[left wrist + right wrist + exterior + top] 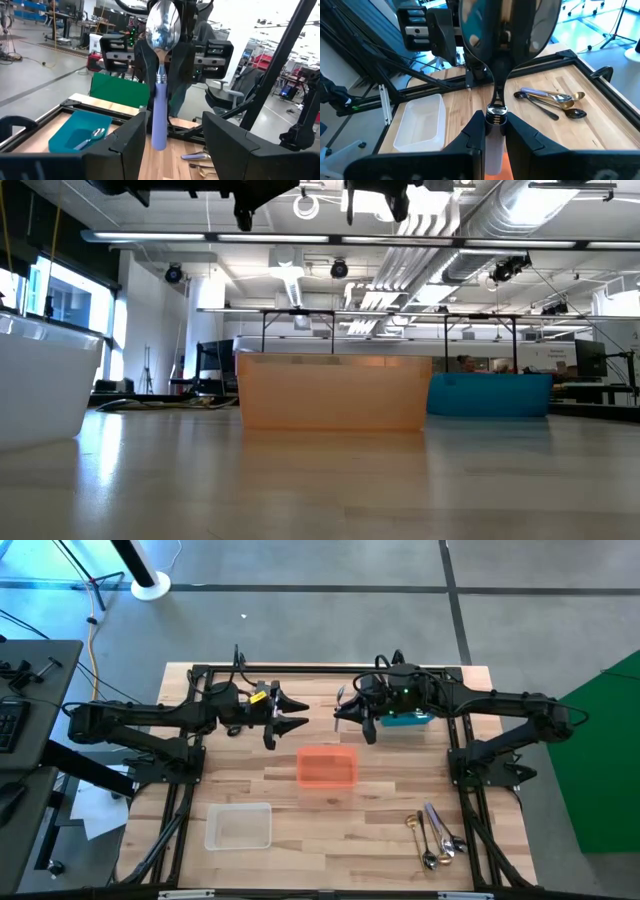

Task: Sort silverware by color (type)
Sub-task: Put the bottom left violet spoon into the blue bin

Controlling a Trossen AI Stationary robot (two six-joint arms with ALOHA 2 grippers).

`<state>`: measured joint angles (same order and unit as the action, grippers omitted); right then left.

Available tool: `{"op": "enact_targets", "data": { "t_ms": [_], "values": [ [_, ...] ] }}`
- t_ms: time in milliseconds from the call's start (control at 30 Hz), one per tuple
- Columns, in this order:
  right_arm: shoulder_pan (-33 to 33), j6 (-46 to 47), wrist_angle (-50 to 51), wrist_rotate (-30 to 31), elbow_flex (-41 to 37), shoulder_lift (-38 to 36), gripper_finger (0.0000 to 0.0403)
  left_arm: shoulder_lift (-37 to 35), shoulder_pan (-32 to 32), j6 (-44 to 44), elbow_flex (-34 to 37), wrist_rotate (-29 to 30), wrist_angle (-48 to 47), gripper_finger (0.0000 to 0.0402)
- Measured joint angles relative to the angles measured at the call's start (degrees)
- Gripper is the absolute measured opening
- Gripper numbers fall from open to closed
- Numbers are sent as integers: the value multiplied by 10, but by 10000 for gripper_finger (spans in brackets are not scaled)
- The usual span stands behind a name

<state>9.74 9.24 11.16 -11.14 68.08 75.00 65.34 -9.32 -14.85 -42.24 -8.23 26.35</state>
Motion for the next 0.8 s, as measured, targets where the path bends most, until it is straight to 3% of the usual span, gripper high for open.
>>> {"op": "enact_targets", "data": {
  "t_ms": [633, 800],
  "values": [
    [4, -8, 7, -5, 0, -1, 35, 0, 0, 10, 0, 0, 0, 181],
    [33, -23, 61, -5, 0, -16, 35, 0, 0, 7, 0, 0, 0, 181]
  ]
}}
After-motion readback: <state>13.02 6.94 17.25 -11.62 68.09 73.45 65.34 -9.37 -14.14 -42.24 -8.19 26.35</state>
